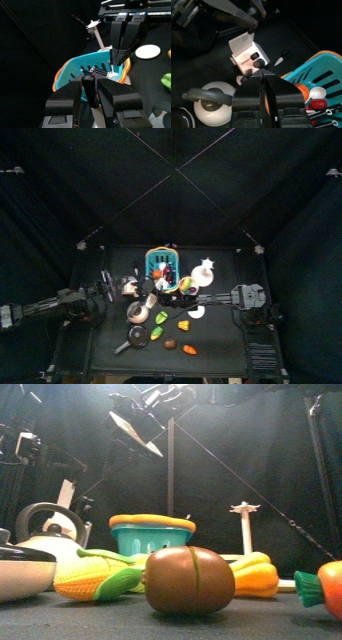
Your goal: Grab cleaver handle
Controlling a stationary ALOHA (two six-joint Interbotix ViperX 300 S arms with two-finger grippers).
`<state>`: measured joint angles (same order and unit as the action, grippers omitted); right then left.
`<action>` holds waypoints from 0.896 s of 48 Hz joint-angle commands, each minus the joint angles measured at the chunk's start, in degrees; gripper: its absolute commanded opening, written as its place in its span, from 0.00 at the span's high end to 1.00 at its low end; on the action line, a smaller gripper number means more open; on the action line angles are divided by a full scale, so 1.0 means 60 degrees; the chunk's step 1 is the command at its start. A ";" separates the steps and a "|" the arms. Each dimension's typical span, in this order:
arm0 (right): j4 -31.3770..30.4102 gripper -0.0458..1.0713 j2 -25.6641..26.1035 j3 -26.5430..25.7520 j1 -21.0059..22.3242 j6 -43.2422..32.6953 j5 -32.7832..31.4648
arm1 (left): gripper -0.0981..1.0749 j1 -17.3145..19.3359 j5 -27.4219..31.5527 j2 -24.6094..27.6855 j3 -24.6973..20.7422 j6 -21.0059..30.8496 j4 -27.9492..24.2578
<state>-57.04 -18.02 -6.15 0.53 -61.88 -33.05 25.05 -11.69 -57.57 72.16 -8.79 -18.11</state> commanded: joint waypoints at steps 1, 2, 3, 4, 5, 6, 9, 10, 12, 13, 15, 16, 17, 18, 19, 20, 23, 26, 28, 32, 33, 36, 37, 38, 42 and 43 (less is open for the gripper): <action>-0.0029 0.85 0.0615 0.0059 0.0000 -0.0029 0.0059 | 0.36 -0.0059 -0.0103 0.0029 -0.0366 0.0015 -0.0015; -0.0029 0.85 0.0645 0.0088 -0.0015 -0.0029 0.0073 | 0.36 -0.0088 -0.0103 0.0029 -0.0396 0.0015 -0.0015; -0.0044 0.85 0.0688 0.0117 -0.0015 -0.0029 0.0073 | 0.36 -0.0088 -0.0103 0.0029 -0.0410 0.0015 -0.0015; -0.0059 0.85 0.0732 0.0161 -0.0015 -0.0029 0.0073 | 0.36 -0.0088 -0.0103 0.0029 -0.0425 0.0015 -0.0015; -0.0059 0.85 0.0762 0.0190 -0.0029 -0.0029 0.0073 | 0.36 -0.0088 -0.0103 0.0029 -0.0425 0.0015 -0.0015; -0.0059 0.85 0.0806 0.0220 -0.0015 -0.0029 0.0088 | 0.36 -0.0088 -0.0103 0.0029 -0.0439 0.0015 0.0000; -0.0059 0.85 0.0894 0.0322 -0.0015 -0.0029 0.0088 | 0.36 -0.0088 -0.0103 0.0015 -0.0498 0.0015 -0.0015; -0.0059 0.85 0.0923 0.0352 -0.0015 -0.0029 0.0103 | 0.36 -0.0103 -0.0103 0.0015 -0.0513 0.0015 -0.0015; -0.0059 0.85 0.0981 0.0425 0.0000 -0.0029 0.0103 | 0.36 -0.0088 -0.0103 0.0000 -0.0527 0.0015 -0.0015; -0.0073 0.85 0.1025 0.0483 0.0000 -0.0029 0.0117 | 0.36 -0.0088 -0.0103 0.0000 -0.0527 0.0015 -0.0015; -0.0059 0.85 0.1084 0.0571 0.0015 -0.0029 0.0117 | 0.36 -0.0103 -0.0103 -0.0015 -0.0557 0.0015 -0.0015; -0.0059 0.85 0.1113 0.0615 0.0029 -0.0029 0.0146 | 0.36 -0.0117 -0.0103 -0.0029 -0.0571 0.0015 -0.0015; -0.0059 0.85 0.1143 0.0645 0.0029 -0.0029 0.0161 | 0.36 -0.0117 -0.0103 -0.0029 -0.0571 0.0015 -0.0015; -0.0059 0.85 0.1201 0.0732 0.0029 -0.0044 0.0190 | 0.36 -0.0132 -0.0103 -0.0059 -0.0571 0.0015 -0.0015; -0.0044 0.85 0.1230 0.0762 0.0029 -0.0044 0.0220 | 0.36 -0.0132 -0.0103 -0.0073 -0.0586 0.0015 -0.0015; -0.0044 0.85 0.1260 0.0820 0.0029 -0.0044 0.0249 | 0.36 -0.0146 -0.0103 -0.0088 -0.0586 0.0015 -0.0015; -0.0029 0.85 0.1392 0.0967 0.0044 -0.0059 0.0337 | 0.36 -0.0205 -0.0103 -0.0161 -0.0601 0.0015 -0.0015; -0.0015 0.85 0.1509 0.1143 0.0044 -0.0059 0.0513 | 0.36 -0.0293 -0.0088 -0.0278 -0.0615 0.0029 -0.0015; 0.0015 0.85 0.1582 0.1230 0.0029 -0.0059 0.0645 | 0.36 -0.0352 -0.0044 -0.0337 -0.0615 0.0029 -0.0015; 0.0059 0.85 0.1699 0.1392 0.0029 -0.0059 0.0967 | 0.36 -0.0527 0.0000 -0.0483 -0.0615 0.0044 -0.0015; 0.0073 0.85 0.1729 0.1450 0.0044 -0.0059 0.1040 | 0.36 -0.0571 0.0015 -0.0527 -0.0630 0.0044 0.0000; 0.0103 0.85 0.1816 0.1567 0.0059 -0.0059 0.1318 | 0.36 -0.0747 0.0015 -0.0630 -0.0630 0.0044 0.0000; 0.0103 0.85 0.1846 0.1611 0.0073 -0.0059 0.1392 | 0.36 -0.0762 0.0015 -0.0659 -0.0630 0.0044 0.0000; 0.0117 0.85 0.1875 0.1655 0.0073 -0.0059 0.1450 | 0.37 -0.0806 0.0015 -0.0674 -0.0630 0.0044 0.0000; 0.0205 0.85 0.1963 0.1831 0.0146 -0.0059 0.1758 | 0.37 -0.0908 0.0146 -0.0703 -0.0630 0.0044 0.0015; 0.0220 0.85 0.1978 0.1875 0.0161 -0.0059 0.1831 | 0.37 -0.0908 0.0190 -0.0703 -0.0630 0.0044 0.0015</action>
<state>-56.07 -9.14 4.92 0.79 -62.14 -23.99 20.21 -11.07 -61.88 70.22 -8.61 -18.11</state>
